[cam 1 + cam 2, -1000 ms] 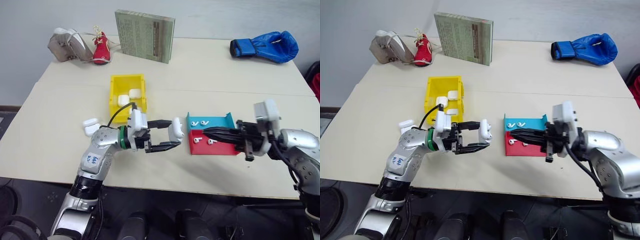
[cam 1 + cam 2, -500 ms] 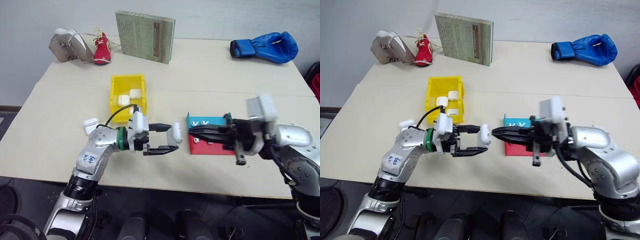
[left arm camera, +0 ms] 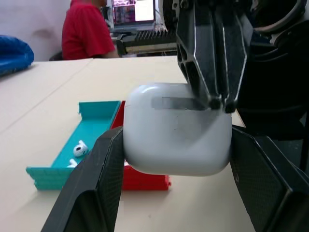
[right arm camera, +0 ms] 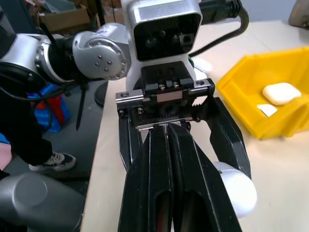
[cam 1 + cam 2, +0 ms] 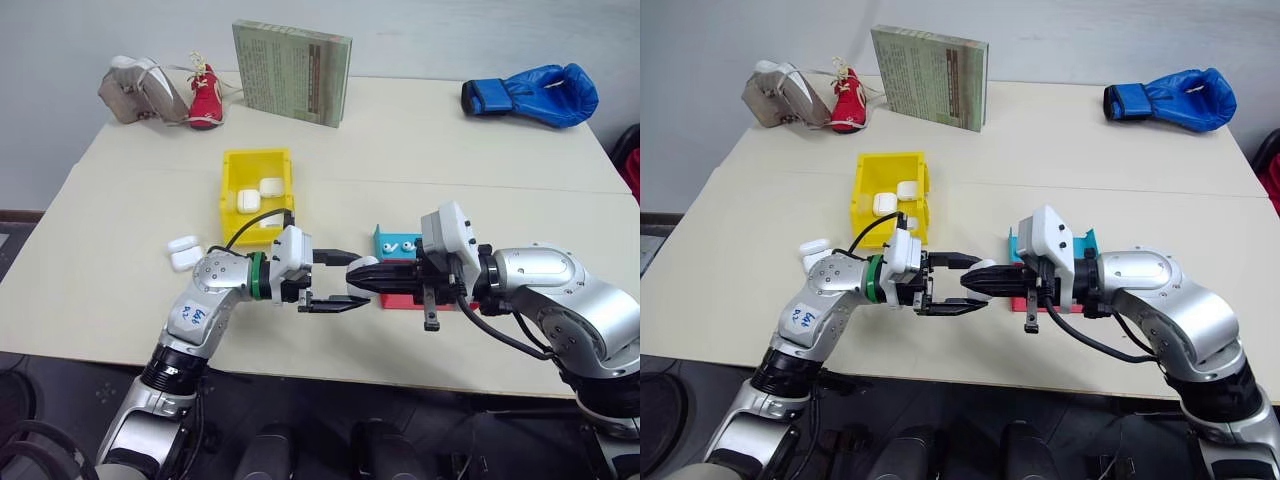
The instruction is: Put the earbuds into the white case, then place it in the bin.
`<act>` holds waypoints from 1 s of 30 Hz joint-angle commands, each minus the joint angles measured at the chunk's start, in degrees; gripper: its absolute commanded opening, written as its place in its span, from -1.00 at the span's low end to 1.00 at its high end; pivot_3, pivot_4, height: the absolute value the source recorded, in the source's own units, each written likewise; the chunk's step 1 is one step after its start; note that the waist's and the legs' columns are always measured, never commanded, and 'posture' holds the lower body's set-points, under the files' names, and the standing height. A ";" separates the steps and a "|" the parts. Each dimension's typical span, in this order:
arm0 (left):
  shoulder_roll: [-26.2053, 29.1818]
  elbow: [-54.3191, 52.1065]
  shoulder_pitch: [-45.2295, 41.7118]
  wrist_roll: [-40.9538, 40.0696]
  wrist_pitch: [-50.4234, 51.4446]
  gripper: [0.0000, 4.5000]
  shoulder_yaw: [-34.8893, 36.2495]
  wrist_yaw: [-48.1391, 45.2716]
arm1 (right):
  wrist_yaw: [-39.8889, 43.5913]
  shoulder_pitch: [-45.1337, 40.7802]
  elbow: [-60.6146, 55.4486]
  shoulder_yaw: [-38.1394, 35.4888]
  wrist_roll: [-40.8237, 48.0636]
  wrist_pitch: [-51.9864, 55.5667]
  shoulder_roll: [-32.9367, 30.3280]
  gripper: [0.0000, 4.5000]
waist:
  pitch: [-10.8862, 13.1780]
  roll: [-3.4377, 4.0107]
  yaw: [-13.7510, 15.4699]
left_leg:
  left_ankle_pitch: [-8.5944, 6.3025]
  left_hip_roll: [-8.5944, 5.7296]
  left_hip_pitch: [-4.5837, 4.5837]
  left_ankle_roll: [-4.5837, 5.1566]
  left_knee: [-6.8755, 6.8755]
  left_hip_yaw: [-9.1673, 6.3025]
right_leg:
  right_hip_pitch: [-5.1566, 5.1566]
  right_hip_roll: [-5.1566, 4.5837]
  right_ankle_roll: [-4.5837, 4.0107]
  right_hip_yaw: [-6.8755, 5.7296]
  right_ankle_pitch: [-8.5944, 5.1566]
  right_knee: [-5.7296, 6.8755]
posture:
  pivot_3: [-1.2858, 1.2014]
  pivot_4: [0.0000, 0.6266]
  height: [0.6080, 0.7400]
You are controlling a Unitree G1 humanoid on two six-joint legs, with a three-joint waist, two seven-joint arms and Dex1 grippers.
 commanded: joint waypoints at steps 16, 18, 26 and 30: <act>1.18 -1.67 -2.18 -8.30 10.93 0.24 26.31 31.04 | -9.53 24.02 -5.16 -30.80 -3.08 -26.52 13.21 0.36 | 0.04 -0.07 -0.04 | 0.06 0.02 0.11 -0.07 0.03 0.05 | 0.03 0.03 0.00 0.09 0.00 0.03 | 0.03 -0.52 1.00; 1.16 2.78 -5.76 -5.02 10.67 0.24 26.38 36.10 | -10.01 26.03 -4.86 -30.69 -4.14 -28.61 14.24 0.70 | -0.01 -0.15 0.17 | 0.07 0.02 0.17 -0.09 0.03 0.05 | 0.05 0.06 0.00 0.09 0.00 0.09 | 0.03 -0.52 1.00; 1.12 24.68 -16.35 2.38 4.06 0.24 23.06 37.22 | -4.34 30.37 -4.49 -27.81 -3.91 -32.89 12.60 0.98 | 0.03 -0.25 0.73 | 0.01 -0.16 0.19 -0.03 -0.02 0.09 | -0.03 0.01 0.00 0.07 0.00 0.43 | 0.03 -0.52 1.00; 1.52 29.00 -18.56 2.87 3.75 0.24 22.01 34.05 | -3.47 31.38 -4.00 -27.30 -4.63 -34.33 11.83 0.98 | 0.04 -0.26 0.71 | 0.01 -0.14 0.19 -0.03 -0.01 0.09 | -0.03 0.01 0.00 0.07 0.00 0.44 | 0.03 -0.52 1.00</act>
